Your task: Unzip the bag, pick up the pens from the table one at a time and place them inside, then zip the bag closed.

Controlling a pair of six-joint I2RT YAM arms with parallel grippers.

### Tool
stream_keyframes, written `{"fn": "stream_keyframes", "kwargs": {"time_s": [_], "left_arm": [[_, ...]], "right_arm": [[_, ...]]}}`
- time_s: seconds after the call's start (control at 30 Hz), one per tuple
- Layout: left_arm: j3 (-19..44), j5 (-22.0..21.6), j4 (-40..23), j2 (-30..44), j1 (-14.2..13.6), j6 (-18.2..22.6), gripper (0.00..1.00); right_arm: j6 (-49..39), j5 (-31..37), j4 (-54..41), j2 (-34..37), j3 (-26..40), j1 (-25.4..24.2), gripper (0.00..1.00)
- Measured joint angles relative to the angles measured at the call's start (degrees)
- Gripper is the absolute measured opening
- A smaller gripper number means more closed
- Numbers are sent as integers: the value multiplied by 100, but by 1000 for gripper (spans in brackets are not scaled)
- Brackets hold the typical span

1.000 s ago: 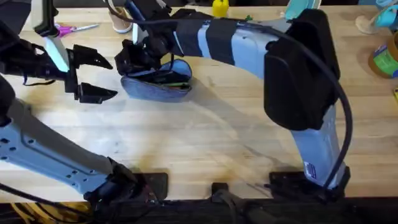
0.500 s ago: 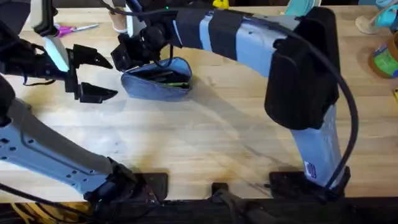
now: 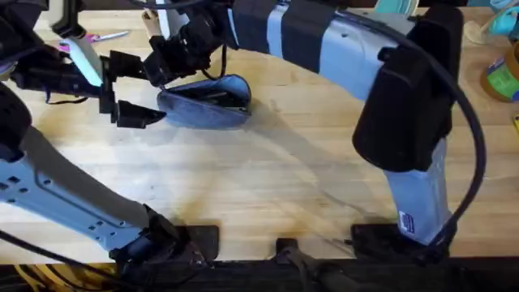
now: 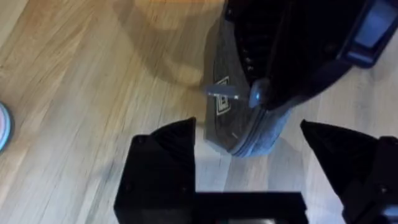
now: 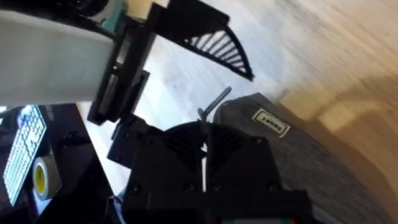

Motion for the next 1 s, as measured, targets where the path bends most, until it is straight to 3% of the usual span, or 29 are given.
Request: {"fn": "stream_keyframes", "kwargs": {"time_s": [0.17,0.43,0.5,0.67,0.73,1.0], "left_arm": [[0,22,53,0,-292,-5,993],[0,26,67,0,-303,-301,993],[0,21,68,0,-303,-369,830],[0,11,69,0,-309,-451,90],[0,28,79,0,-316,-461,49],[0,43,87,0,-325,-464,42]], "right_arm": [[-21,10,-22,-8,0,0,32],[-21,9,-22,-8,0,0,33],[-21,10,-22,-8,0,0,33],[-21,25,-14,-8,0,-23,33],[-21,25,-13,-8,0,-44,32],[-12,325,-385,-30,44,-114,32]]}}
